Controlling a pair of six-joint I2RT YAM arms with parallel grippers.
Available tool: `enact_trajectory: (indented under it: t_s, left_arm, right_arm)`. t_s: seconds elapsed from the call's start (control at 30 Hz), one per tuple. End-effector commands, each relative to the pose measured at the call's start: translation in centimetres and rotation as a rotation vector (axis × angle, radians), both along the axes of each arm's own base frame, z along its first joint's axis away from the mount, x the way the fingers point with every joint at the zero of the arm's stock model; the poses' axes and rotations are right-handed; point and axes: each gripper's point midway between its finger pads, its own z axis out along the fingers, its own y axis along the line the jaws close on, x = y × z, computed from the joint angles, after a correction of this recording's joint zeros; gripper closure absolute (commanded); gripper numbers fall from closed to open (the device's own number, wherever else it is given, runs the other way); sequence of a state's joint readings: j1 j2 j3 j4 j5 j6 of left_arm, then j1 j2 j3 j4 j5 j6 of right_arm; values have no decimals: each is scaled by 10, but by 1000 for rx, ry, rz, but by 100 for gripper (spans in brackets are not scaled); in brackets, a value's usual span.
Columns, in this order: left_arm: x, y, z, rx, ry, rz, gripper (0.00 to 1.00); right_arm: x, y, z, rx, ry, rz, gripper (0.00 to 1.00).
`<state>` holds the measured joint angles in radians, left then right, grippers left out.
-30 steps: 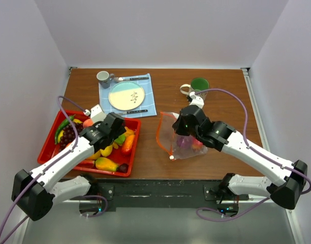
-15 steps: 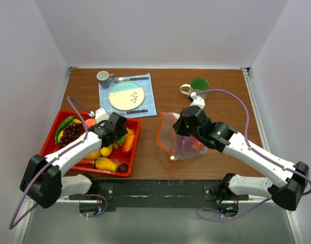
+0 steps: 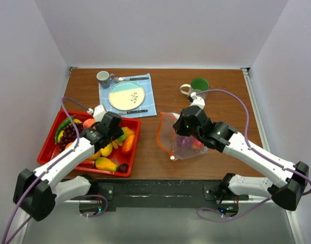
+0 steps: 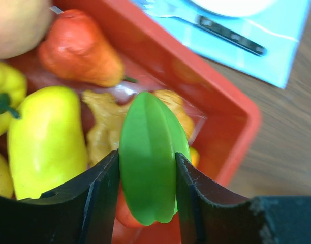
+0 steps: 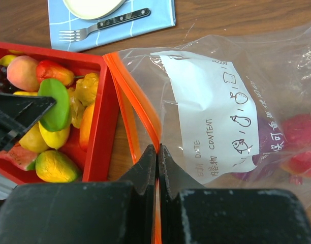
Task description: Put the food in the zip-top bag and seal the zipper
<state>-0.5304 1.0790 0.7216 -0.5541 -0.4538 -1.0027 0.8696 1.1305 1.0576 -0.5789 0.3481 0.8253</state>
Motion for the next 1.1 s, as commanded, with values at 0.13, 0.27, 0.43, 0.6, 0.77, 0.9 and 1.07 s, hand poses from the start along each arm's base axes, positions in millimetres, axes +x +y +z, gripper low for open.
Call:
enact_trajectory:
  t_s: [0.13, 0.27, 0.43, 0.6, 0.77, 0.9, 1.07]
  left_arm:
    - [-6, -79, 89, -261, -242, -361, 75]
    - [-23, -125, 119, -362, -296, -471, 74]
    - [-38, -172, 142, -455, -345, -587, 74]
    - [-42, -203, 145, -478, -340, -647, 74]
    - [-33, -218, 147, -466, -351, -644, 72]
    - [-22, -229, 142, -431, -336, -646, 61]
    - [-14, -237, 139, -410, -324, -641, 27]
  right_arm:
    - [8, 9, 20, 23, -38, 2, 100]
    - [9, 14, 24, 39, -32, 11, 100]
    - [8, 15, 30, 48, -32, 13, 100]
    - [3, 20, 39, 69, -34, 24, 100]
    - [-2, 21, 43, 79, -31, 29, 100]
    - [-7, 18, 45, 79, -37, 26, 100]
    - [-12, 7, 46, 79, -42, 6, 100]
